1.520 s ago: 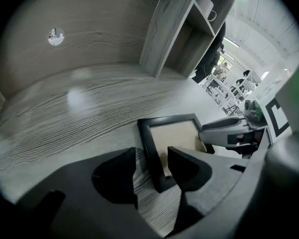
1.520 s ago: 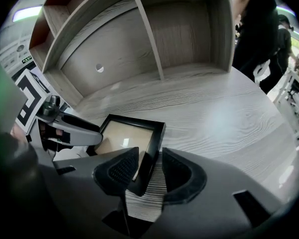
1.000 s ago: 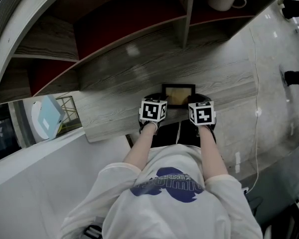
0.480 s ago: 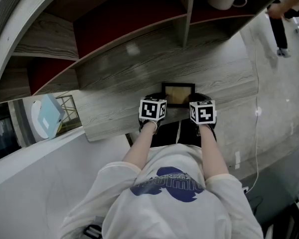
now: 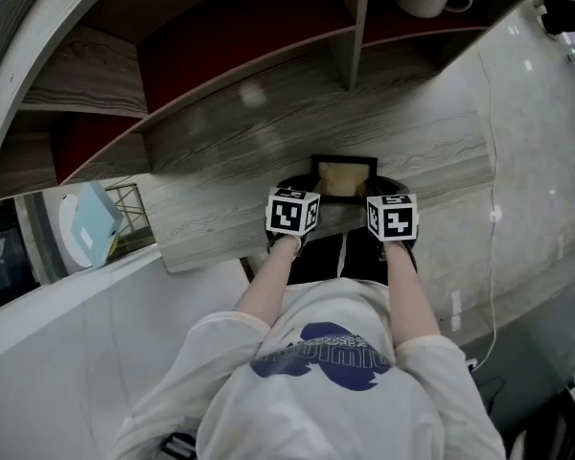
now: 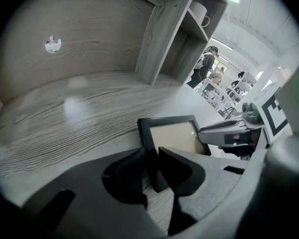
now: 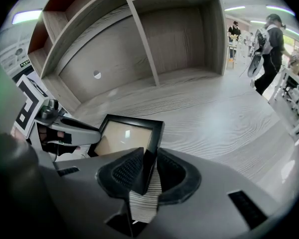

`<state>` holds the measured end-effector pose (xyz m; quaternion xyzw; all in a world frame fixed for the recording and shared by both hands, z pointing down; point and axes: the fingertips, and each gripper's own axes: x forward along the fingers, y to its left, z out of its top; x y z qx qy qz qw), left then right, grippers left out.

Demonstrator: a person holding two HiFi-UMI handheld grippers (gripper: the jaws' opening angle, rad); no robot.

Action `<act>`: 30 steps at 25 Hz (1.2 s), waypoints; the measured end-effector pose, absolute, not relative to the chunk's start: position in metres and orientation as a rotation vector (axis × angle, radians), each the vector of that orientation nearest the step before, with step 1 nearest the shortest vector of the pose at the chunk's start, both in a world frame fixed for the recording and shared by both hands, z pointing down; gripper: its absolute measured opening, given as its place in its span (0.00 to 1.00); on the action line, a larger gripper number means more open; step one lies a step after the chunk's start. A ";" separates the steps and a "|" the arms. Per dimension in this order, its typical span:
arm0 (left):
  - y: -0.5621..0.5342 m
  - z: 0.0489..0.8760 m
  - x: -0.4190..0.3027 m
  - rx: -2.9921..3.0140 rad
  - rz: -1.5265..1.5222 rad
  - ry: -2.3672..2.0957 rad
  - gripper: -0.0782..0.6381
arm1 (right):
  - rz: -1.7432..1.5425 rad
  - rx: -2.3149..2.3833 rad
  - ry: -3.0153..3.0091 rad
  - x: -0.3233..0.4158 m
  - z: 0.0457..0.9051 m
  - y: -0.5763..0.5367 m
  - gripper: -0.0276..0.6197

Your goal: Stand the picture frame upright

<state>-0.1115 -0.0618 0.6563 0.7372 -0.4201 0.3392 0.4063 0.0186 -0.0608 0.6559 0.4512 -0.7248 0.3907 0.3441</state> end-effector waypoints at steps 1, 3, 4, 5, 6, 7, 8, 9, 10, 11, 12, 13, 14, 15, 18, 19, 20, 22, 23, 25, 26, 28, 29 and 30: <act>-0.064 0.654 -0.111 1.870 0.853 -1.065 0.24 | 1.007 1.178 -1.895 0.020 0.654 -0.063 0.17; -0.068 0.652 -0.109 1.886 0.842 -1.078 0.24 | 0.990 1.187 -1.929 0.021 0.650 -0.068 0.17; -0.071 0.651 -0.109 1.888 0.835 -1.081 0.23 | 0.982 1.189 -1.945 0.021 0.648 -0.070 0.17; -0.072 0.652 -0.109 1.888 0.830 -1.080 0.23 | 0.974 1.188 -1.958 0.021 0.646 -0.072 0.17; -0.073 0.652 -0.109 1.887 0.828 -1.078 0.23 | 0.963 1.185 -1.967 0.021 0.646 -0.073 0.17; -0.074 0.653 -0.109 1.886 0.827 -1.076 0.23 | 0.952 1.183 -1.974 0.021 0.645 -0.075 0.17; -0.075 0.653 -0.109 1.887 0.826 -1.076 0.23 | 0.943 1.182 -1.980 0.021 0.644 -0.076 0.17; -0.077 0.653 -0.108 1.890 0.825 -1.077 0.23 | 0.937 1.183 -1.984 0.022 0.644 -0.076 0.17; -0.078 0.652 -0.107 1.896 0.824 -1.079 0.23 | 0.931 1.186 -1.988 0.023 0.643 -0.077 0.17; -0.080 0.651 -0.106 1.903 0.824 -1.080 0.23 | 0.925 1.190 -1.993 0.024 0.642 -0.079 0.17; -0.082 0.650 -0.106 1.910 0.823 -1.082 0.23 | 0.917 1.195 -1.999 0.024 0.641 -0.081 0.17; -0.084 0.650 -0.105 1.917 0.822 -1.083 0.23 | 0.910 1.199 -2.005 0.025 0.639 -0.083 0.17; -0.087 0.649 -0.104 1.923 0.820 -1.084 0.23 | 0.903 1.202 -2.011 0.026 0.639 -0.085 0.17; -0.089 0.648 -0.104 1.928 0.819 -1.086 0.23 | 0.897 1.204 -2.018 0.026 0.638 -0.087 0.17; -0.097 0.646 -0.103 1.943 0.814 -1.095 0.23 | 0.874 1.203 -2.039 0.027 0.636 -0.095 0.17; -0.100 0.646 -0.103 1.948 0.811 -1.098 0.23 | 0.866 1.203 -2.045 0.027 0.636 -0.098 0.17; -0.103 0.646 -0.102 1.952 0.808 -1.101 0.23 | 0.858 1.205 -2.052 0.028 0.635 -0.101 0.17; -0.110 0.644 -0.101 1.962 0.802 -1.108 0.23 | 0.840 1.210 -2.065 0.028 0.633 -0.108 0.17; -0.114 0.643 -0.101 1.968 0.800 -1.112 0.23 | 0.830 1.212 -2.073 0.029 0.631 -0.112 0.17; -0.122 0.640 -0.100 1.982 0.797 -1.119 0.23 | 0.811 1.218 -2.088 0.029 0.629 -0.120 0.17; -0.126 0.640 -0.100 1.989 0.797 -1.122 0.23 | 0.802 1.221 -2.095 0.029 0.627 -0.124 0.17; -0.135 0.638 -0.099 1.998 0.798 -1.125 0.23 | 0.784 1.226 -2.108 0.030 0.625 -0.131 0.17; -0.138 0.638 -0.099 2.001 0.798 -1.126 0.23 | 0.774 1.228 -2.113 0.030 0.624 -0.135 0.17; -0.142 0.638 -0.099 2.003 0.797 -1.129 0.23 | 0.763 1.228 -2.117 0.030 0.623 -0.139 0.17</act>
